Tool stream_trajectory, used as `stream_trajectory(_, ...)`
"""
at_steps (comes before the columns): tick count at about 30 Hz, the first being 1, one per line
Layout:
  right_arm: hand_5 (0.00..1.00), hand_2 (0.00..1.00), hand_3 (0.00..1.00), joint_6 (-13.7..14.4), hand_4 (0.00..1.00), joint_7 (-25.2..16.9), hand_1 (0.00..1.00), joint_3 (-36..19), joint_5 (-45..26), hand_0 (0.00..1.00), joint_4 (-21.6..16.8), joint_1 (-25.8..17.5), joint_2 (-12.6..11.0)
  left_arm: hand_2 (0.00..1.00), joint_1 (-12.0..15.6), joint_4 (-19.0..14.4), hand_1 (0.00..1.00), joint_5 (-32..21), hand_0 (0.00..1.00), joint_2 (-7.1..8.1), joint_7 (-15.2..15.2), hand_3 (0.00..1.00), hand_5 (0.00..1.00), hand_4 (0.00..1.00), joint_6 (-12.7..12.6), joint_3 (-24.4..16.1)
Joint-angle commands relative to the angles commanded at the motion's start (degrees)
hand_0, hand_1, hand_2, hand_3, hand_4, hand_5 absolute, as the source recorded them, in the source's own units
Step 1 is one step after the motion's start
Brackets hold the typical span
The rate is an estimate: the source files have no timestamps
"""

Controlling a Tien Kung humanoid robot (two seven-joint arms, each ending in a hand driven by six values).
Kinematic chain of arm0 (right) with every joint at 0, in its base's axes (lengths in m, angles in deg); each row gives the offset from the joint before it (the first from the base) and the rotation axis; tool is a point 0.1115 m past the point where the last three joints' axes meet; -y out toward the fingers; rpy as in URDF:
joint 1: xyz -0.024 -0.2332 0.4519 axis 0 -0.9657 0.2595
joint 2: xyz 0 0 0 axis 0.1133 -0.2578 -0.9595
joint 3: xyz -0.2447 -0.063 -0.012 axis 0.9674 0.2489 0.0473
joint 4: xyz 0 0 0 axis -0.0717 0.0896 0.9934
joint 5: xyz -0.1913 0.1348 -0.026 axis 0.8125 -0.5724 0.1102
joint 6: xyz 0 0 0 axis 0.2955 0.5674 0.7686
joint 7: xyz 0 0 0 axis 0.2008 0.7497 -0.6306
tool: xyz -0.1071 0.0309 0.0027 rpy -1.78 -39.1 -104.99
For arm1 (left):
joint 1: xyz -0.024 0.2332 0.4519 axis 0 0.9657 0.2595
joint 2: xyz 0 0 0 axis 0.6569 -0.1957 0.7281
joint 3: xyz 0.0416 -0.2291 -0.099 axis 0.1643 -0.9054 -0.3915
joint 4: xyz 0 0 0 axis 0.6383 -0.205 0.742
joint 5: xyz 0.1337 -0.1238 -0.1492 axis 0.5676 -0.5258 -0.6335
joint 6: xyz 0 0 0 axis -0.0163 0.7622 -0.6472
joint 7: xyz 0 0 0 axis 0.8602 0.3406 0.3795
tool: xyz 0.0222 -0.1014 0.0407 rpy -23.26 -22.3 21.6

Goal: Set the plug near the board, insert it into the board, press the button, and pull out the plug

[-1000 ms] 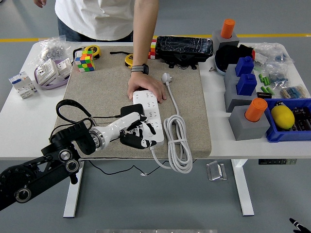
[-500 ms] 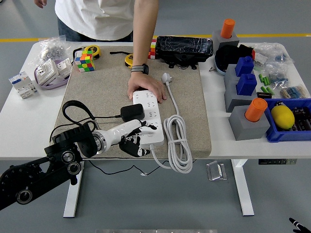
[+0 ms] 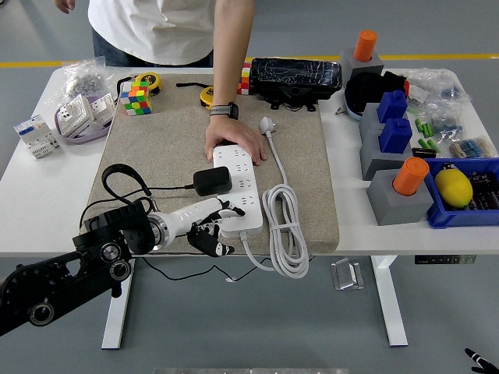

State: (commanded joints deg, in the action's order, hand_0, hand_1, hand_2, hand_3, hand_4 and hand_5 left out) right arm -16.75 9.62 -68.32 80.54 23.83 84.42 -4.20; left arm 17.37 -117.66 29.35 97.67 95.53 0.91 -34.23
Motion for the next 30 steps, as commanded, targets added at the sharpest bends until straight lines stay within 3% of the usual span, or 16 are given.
stream_trajectory(11, 0.588, 0.641, 0.573, 0.02, 0.977, -0.02, 0.671, -0.27, 0.07, 0.621, -0.05, -0.04, 0.03, 0.157, -0.06, 1.11, 0.066, -0.28, 0.078, -0.13, 0.24, 0.825, 0.002, 0.773, 0.05, 0.38)
stream_trajectory(12, 0.589, 0.64, 0.572, 0.02, 0.976, -0.02, 0.671, -0.34, 0.11, 0.622, -0.07, -0.05, 0.03, 0.173, 0.09, 0.93, 0.07, -0.43, 0.085, -0.11, -0.39, 0.775, 0.002, 0.59, -0.3, 0.09)
stream_trajectory(13, 0.589, 0.64, 0.572, 0.04, 0.976, -0.03, 0.671, -0.38, 0.12, 0.622, -0.07, -0.06, 0.04, 0.173, 0.24, 0.74, 0.07, -0.64, 0.085, -0.08, -1.25, 0.775, 0.002, 0.59, -0.88, -0.26)
stream_trajectory(17, 0.589, 0.64, 0.572, 0.03, 0.976, -0.02, 0.671, -0.33, 0.07, 0.622, -0.01, -0.19, 0.1, 0.173, 0.68, 0.94, 0.07, -1.87, 0.085, -0.3, -6.92, 0.775, 0.002, 0.59, -5.08, -2.03)
stream_trajectory(18, 0.588, 0.641, 0.573, 0.01, 0.976, -0.01, 0.671, -0.32, 0.06, 0.621, -0.01, -0.22, 0.13, 0.252, 0.7, 1.42, 0.105, -2.05, 0.153, -0.44, -8.61, 0.619, 0.184, 0.842, -6.72, -2.62)
stream_trajectory(23, 0.588, 0.641, 0.573, 0.01, 0.976, -0.02, 0.671, -0.28, 0.03, 0.621, -0.02, -0.19, 0.13, 0.252, -0.13, 3.09, 0.105, -2.88, 0.153, -0.53, -14.2, 0.619, 0.184, 0.842, -13.17, -3.51)
stream_trajectory(24, 0.588, 0.641, 0.573, 0.02, 0.977, -0.04, 0.672, -0.32, 0.0, 0.622, -0.03, -0.18, 0.12, 0.363, -0.42, 3.54, 0.193, -3.05, 0.227, -0.59, -15.34, 0.547, 0.269, 0.872, -14.79, -3.41)
stream_trajectory(29, 0.588, 0.641, 0.573, 0.01, 0.977, -0.03, 0.672, -0.43, -0.01, 0.622, 0.0, -0.2, 0.16, 0.363, -2.02, 7.4, 0.193, -1.04, 0.227, -1.56, -21.19, 0.547, 0.269, 0.872, -22.65, -2.3)
stream_trajectory(30, 0.588, 0.641, 0.573, 0.0, 0.977, -0.02, 0.671, -0.44, -0.01, 0.622, 0.0, -0.21, 0.15, 0.515, -2.43, 8.45, 0.519, 0.09, 0.387, -1.86, -21.88, 0.545, 0.313, 0.911, -23.94, -1.93)
